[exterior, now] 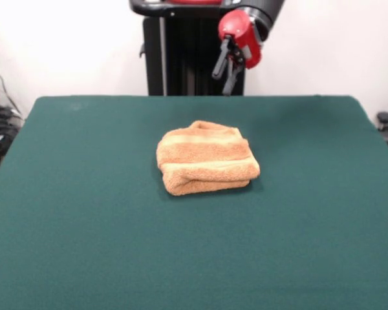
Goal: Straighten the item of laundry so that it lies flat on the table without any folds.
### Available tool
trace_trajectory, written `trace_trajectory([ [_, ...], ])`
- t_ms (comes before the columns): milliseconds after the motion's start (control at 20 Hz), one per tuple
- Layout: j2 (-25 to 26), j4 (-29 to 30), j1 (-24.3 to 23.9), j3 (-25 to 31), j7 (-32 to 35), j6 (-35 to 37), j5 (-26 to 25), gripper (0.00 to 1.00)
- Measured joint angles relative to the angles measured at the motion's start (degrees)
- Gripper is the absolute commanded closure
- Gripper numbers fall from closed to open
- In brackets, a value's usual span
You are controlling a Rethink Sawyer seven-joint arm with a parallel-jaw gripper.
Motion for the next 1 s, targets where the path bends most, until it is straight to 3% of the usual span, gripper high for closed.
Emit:
trace_trajectory([
  [400,-4.22,0.66,-3.8,-0.38,0.0,-0.12,-13.97,0.0],
  [1000,-2.82,4.23,0.33,-0.37,0.0,-3.46,-10.91,0.0],
])
